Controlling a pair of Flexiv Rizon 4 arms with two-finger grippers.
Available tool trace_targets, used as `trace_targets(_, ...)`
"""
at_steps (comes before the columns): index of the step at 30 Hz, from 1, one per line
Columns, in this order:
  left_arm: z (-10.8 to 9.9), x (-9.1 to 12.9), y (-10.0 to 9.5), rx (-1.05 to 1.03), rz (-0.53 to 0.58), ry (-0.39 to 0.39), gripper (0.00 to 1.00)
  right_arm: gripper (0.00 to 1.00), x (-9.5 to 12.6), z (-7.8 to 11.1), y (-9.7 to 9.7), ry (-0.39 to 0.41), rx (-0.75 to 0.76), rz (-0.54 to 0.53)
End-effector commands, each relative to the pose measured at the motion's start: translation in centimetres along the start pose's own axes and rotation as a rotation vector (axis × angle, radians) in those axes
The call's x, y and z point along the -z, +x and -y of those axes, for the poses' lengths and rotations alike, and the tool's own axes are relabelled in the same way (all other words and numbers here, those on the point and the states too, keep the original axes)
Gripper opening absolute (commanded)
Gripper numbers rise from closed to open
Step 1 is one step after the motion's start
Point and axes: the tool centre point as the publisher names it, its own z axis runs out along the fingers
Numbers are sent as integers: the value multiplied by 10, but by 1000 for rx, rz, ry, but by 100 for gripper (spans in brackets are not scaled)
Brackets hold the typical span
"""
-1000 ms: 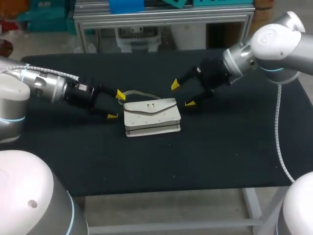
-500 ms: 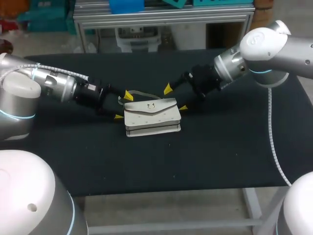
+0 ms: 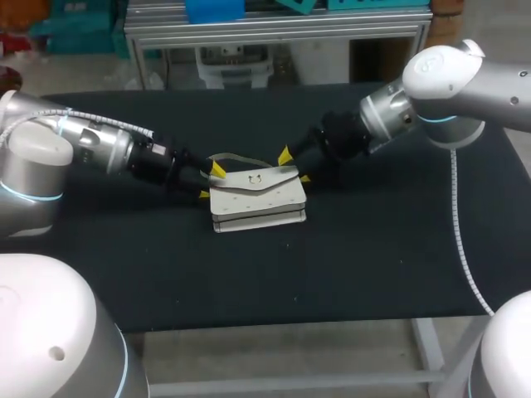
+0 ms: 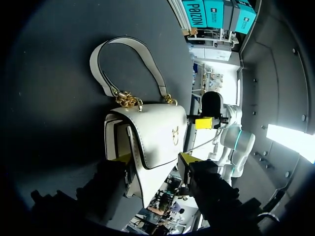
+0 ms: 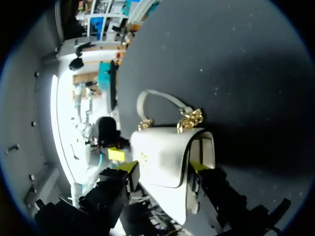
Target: Pick up the bag, open it, inspect its contents, close it, and place it on the opposite side
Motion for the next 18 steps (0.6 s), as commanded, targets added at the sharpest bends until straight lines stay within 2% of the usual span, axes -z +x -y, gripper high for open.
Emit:
trace_targets(1, 0, -7, -4, 6, -5, -8, 55, 49, -9, -2, -4, 8, -4, -8)
trace_targets(4, -2, -10, -6, 15, -4, -17, 54, 50, -12, -2, -8, 13, -14, -9)
trace_targets(10, -5, -16, -9, 27, 2, -18, 42, 49, -15, -1, -14, 11, -27, -14)
trace_targets(12, -4, -18, -11, 32, 7, -12, 26, 47, -15, -1, -15, 7, -30, -16)
trace_targets(13, -4, -19, -12, 35, 8, -12, 22, 46, -15, 0, -15, 7, -30, -17)
trace_targets(16, -3, -21, -13, 41, 12, -10, 19, 45, -16, 0, -16, 6, -29, -20)
trace_targets(18, -3, -23, -14, 47, 19, -4, 16, 40, -17, 1, -17, 6, -30, -19)
